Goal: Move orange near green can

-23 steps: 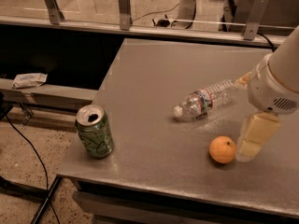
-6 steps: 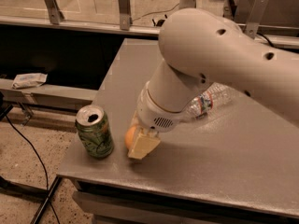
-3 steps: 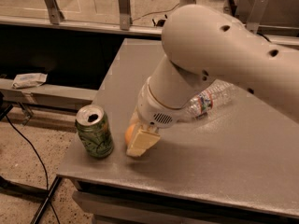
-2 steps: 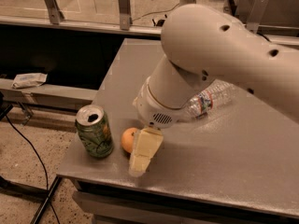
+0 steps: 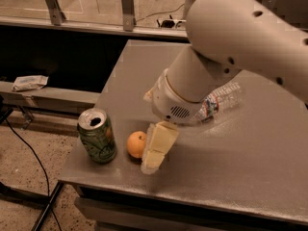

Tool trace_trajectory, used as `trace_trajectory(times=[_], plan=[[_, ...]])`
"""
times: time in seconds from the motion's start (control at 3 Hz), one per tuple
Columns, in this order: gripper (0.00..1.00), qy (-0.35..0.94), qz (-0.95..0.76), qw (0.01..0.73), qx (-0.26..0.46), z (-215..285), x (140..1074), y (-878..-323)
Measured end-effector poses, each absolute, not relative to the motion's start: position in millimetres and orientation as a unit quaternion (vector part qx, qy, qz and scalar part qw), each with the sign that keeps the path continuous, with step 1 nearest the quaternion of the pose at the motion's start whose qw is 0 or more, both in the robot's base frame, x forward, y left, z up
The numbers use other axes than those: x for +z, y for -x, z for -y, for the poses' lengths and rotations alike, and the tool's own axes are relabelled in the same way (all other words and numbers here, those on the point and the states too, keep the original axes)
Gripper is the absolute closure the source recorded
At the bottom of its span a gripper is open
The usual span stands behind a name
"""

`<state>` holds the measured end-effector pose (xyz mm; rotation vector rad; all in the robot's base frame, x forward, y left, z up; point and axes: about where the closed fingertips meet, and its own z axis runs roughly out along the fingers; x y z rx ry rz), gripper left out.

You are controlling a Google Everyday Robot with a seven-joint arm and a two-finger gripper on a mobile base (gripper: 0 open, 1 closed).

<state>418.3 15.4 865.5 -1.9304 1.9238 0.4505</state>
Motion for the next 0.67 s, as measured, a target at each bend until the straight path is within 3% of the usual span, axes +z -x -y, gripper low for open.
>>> trace_trajectory(times=[0.33, 0.67], plan=[[0.00, 0.667, -0.691, 0.228, 0.164, 37, 907, -440], [0.00, 0.662, -0.688, 0.258, 0.151, 48, 938, -453]])
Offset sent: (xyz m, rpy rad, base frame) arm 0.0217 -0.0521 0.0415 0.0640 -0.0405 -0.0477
